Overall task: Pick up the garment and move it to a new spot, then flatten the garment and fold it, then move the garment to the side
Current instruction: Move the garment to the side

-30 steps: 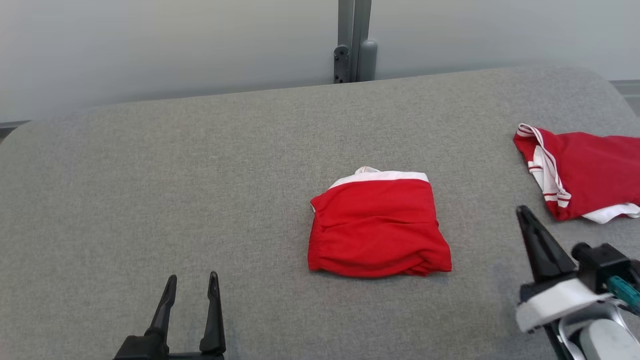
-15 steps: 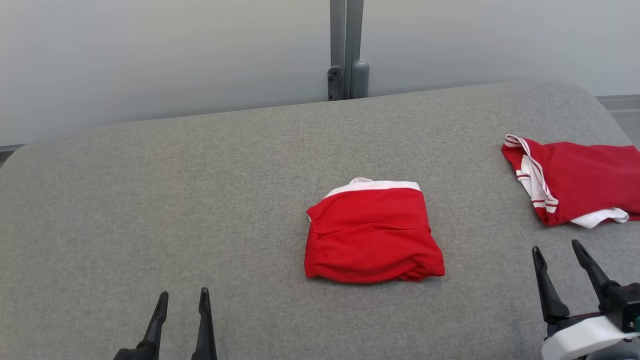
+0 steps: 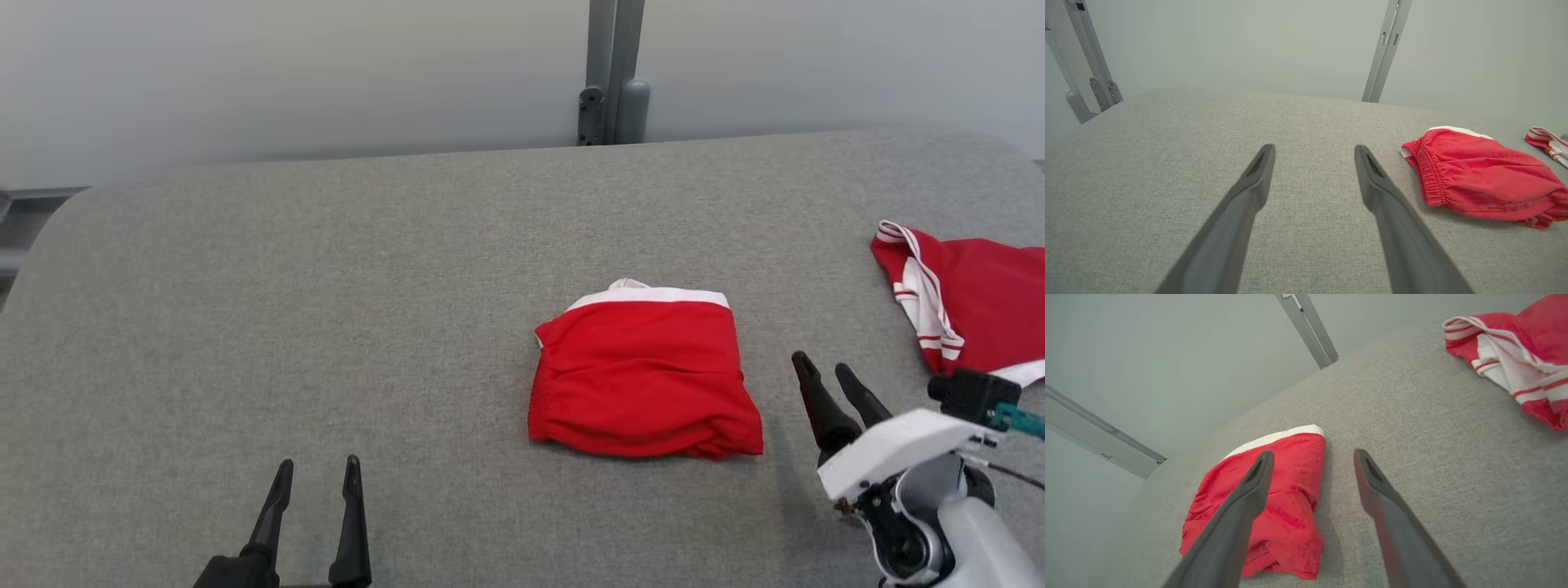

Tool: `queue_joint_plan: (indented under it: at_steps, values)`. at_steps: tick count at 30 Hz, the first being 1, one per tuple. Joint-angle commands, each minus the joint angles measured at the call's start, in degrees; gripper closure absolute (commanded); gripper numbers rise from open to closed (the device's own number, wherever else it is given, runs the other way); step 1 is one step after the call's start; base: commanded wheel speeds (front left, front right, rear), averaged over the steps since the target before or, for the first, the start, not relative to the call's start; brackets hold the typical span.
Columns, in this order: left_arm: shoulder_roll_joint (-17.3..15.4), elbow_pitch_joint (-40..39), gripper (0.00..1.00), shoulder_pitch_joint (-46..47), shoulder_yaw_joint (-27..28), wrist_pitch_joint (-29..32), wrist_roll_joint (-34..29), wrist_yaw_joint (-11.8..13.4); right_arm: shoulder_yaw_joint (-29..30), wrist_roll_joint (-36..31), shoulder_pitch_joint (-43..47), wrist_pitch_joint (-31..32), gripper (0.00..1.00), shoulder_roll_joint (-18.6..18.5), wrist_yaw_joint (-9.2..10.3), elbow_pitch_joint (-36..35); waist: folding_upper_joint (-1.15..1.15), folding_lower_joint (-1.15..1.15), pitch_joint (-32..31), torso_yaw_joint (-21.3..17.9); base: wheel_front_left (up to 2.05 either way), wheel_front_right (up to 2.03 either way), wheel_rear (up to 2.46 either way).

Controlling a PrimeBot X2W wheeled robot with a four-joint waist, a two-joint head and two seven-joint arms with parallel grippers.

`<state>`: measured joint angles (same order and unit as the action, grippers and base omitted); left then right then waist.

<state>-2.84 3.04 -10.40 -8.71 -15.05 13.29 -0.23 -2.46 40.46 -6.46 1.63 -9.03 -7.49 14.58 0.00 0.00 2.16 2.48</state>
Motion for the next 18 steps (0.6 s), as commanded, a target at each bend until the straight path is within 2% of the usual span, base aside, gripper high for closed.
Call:
queue_joint_plan:
  at_steps: [1,3,7,11,14,15,16,18]
  values:
    - [-0.1,0.1,0.0,1.4,-0.3,-0.1,-0.6,0.1,0.2,1.0,-2.0,3.3,0.0,-0.5,0.01,1.9,0.0,0.0,1.9,2.2,0.0,0.0,0.0]
    - [-0.1,0.2,0.0,2.0,-0.6,-0.1,-0.5,0.2,-0.2,2.0,-5.4,8.7,0.0,-0.4,-0.01,4.9,0.0,0.0,2.5,3.3,0.0,0.0,0.0]
    - [-0.1,0.4,0.0,3.1,-1.3,-0.1,-0.3,0.4,-0.6,0.9,-10.3,15.6,0.0,-0.9,0.0,12.0,0.0,0.0,3.4,5.5,0.0,0.0,0.0]
    - [-0.1,0.2,0.0,3.7,-1.9,-0.1,-0.1,0.7,-0.7,0.5,-13.7,18.3,0.0,-0.1,0.0,18.0,0.0,0.0,4.2,7.0,0.0,0.0,0.0]
    - [-0.1,0.1,0.0,4.0,-2.1,-0.1,0.1,0.9,-1.0,0.7,-15.2,18.1,0.0,0.4,0.0,21.0,0.0,0.0,4.5,7.5,0.0,0.0,0.0]
    - [-0.1,-0.1,0.0,4.0,-2.1,-0.1,0.2,1.2,-0.8,1.4,-15.7,17.4,0.69,0.7,0.0,21.4,0.0,0.0,4.7,7.4,0.0,0.0,0.0]
    - [-0.1,-0.3,0.0,4.0,-2.0,-0.1,0.3,1.4,-0.8,2.1,-16.1,16.8,1.0,0.7,0.0,21.3,0.0,0.0,5.0,7.2,0.0,0.0,0.0]
    - [-0.1,-0.6,0.0,3.8,-1.9,-0.1,0.7,1.8,-1.6,3.1,-16.4,16.3,1.0,0.0,0.0,20.3,0.0,0.0,5.3,6.2,0.0,0.0,0.0]
